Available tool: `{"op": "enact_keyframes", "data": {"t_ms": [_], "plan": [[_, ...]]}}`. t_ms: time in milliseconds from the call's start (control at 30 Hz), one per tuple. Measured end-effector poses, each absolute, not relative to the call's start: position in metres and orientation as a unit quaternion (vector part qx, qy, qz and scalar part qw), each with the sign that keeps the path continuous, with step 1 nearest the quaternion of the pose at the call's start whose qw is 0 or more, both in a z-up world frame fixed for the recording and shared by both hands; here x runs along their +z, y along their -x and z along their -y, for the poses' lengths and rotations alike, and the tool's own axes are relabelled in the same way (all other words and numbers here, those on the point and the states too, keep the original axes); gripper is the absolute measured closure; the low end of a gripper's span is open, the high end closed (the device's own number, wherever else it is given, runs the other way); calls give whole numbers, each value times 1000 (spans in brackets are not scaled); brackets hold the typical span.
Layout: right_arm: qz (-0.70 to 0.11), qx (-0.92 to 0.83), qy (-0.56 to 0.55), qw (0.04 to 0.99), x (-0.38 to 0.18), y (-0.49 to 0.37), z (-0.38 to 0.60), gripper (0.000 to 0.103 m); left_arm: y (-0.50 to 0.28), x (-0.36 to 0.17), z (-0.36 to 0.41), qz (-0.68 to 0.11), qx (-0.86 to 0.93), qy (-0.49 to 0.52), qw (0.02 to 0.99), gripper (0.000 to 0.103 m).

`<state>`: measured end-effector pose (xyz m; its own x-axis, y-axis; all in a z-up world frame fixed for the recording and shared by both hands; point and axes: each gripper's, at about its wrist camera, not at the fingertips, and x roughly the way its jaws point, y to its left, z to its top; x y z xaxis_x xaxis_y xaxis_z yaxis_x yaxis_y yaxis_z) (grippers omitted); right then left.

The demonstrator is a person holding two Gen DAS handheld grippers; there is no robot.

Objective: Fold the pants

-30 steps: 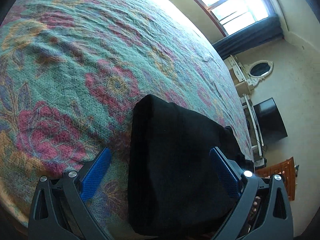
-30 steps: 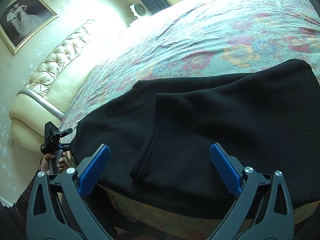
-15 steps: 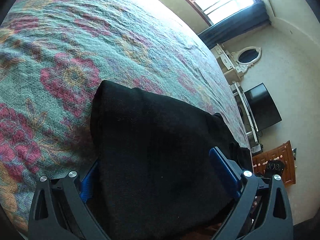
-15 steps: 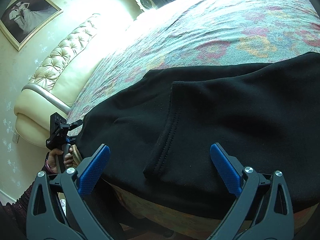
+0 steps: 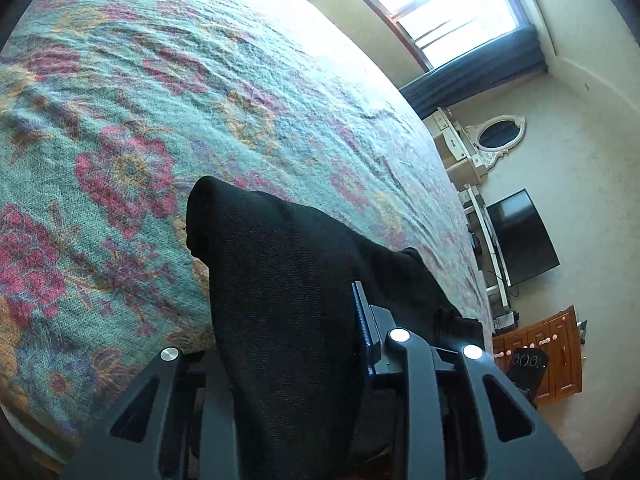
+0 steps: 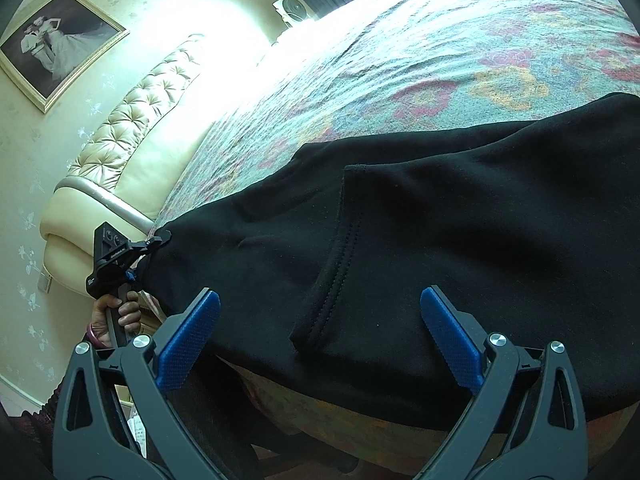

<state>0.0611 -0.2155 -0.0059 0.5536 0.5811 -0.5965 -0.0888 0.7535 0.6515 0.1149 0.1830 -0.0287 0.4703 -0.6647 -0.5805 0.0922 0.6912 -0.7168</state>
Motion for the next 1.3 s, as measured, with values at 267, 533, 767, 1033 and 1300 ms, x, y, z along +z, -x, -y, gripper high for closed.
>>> {"op": "enact_keyframes", "data": {"t_ms": [267, 533, 767, 1033, 1300], "plan": [[-418, 195, -302, 834, 0, -54, 228, 2, -104, 47, -133, -409, -287, 306, 811, 85], [-396, 185, -326, 838, 6, -39, 249, 2, -102, 69, -19, -415, -350, 177, 821, 91], [-375, 176, -341, 844, 14, -26, 266, 2, -108, 31, 53, -447, -360, 142, 807, 92], [-375, 172, -353, 840, 11, -23, 273, 2, -98, -1, 116, -467, -348, 62, 811, 91], [-373, 170, -370, 834, 10, -23, 283, 2, -85, -6, 142, -482, -368, 97, 789, 28]]}}
